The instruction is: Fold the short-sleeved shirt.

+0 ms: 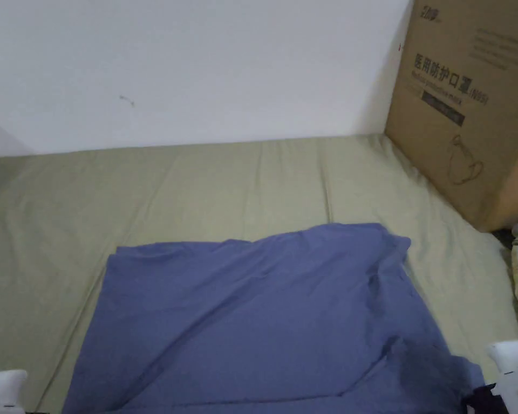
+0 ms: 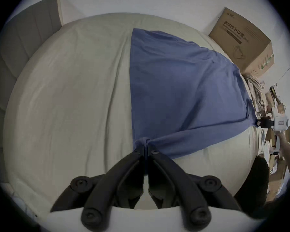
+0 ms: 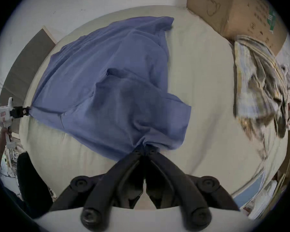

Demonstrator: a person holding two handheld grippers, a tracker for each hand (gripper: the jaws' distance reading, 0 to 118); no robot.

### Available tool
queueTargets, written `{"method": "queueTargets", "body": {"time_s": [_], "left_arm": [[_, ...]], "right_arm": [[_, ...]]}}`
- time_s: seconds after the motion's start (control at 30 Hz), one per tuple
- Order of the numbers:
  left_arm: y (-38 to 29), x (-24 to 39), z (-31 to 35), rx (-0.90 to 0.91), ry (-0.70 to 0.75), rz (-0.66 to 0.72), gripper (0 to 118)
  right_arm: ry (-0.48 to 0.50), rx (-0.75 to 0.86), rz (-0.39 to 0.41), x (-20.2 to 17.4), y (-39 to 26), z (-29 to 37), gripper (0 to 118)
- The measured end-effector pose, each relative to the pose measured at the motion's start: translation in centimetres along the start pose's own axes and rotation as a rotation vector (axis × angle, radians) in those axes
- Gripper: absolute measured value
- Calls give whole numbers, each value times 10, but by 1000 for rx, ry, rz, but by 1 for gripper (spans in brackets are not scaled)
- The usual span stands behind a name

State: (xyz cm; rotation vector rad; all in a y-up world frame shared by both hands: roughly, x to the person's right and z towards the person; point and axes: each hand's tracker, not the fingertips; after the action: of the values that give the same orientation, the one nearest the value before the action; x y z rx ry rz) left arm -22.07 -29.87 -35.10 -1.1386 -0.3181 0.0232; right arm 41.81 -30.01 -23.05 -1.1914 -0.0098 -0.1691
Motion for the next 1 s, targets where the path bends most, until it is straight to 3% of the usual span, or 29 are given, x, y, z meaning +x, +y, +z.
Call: {"method": "queueTargets", "body": {"time_s": [0.13,0.4,0.43,0.47,0.5,0.53,0.57,0.6,0.63,0.83,1.0], "left_arm": [[-26,5,11,-21,-25,16,2],[-35,21,30,-9,-34,-14,2],[-36,22,32,-8,-31,-22,2],[-37,23,33,-1,-34,-29,3],[-39,30,40,9,-40,-29,9],[-40,32,44,20,-46,-24,30],[-42,34,47,30,-34,-21,62],[-43,36,50,42,-15,-17,98],[-48,28,45,47,-10,-8,118],[-55,49,86,168,-58,6,116],[-51,75,109,253,25,32,115]], "right_arm": [[-6,-17,-24,7,-24,11,1],[-74,-60,12,6,-45,20,1],[-72,-54,2,5,-45,20,2],[-67,-38,-7,5,-46,21,10],[-63,-23,-12,4,-47,22,31],[-72,-18,-13,2,-50,22,75],[-95,-10,-12,-1,-51,23,99],[-115,-2,-10,-3,-52,26,100],[-109,25,-6,-5,-52,33,100],[-70,213,-47,-33,-40,78,100],[-90,287,-60,-52,-35,101,100]]}}
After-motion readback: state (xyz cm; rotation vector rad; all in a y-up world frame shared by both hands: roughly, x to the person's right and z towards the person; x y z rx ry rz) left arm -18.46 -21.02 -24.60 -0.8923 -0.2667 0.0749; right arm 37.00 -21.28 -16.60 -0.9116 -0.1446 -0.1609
